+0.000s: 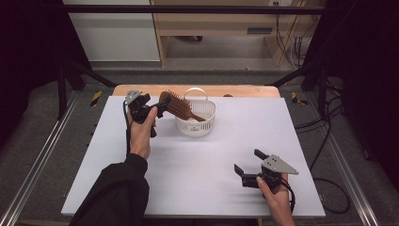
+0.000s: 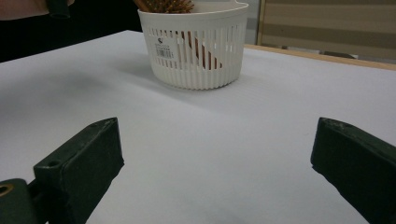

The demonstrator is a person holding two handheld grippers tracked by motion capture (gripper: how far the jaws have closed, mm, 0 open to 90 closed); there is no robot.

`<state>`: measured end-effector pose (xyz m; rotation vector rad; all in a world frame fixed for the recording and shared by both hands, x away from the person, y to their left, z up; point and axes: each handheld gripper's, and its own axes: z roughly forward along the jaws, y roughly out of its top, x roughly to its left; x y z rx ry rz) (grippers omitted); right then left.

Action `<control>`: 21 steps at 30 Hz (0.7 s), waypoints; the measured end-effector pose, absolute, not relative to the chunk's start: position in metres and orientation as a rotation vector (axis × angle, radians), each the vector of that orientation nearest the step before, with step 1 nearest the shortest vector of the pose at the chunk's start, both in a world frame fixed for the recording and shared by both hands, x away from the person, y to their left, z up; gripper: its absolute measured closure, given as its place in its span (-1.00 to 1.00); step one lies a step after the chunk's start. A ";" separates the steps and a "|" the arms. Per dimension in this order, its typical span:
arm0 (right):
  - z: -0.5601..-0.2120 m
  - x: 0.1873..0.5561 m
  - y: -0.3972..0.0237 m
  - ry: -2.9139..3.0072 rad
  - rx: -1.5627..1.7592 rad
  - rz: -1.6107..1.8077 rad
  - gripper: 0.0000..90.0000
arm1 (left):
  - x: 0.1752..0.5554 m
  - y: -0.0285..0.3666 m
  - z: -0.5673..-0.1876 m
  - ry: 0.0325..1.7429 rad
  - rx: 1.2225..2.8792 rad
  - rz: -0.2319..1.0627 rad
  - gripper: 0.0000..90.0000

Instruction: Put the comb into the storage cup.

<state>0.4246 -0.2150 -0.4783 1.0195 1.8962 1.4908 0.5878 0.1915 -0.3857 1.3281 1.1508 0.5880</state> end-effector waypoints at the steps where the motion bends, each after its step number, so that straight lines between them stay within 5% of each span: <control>1: -0.478 0.425 -0.215 1.895 1.020 1.490 -0.95 | 0.586 0.192 -0.384 1.146 1.336 0.598 -0.95; 21: -0.478 0.424 -0.215 1.893 1.013 1.490 -0.95 | 0.565 0.202 -0.368 1.076 1.391 0.664 -0.95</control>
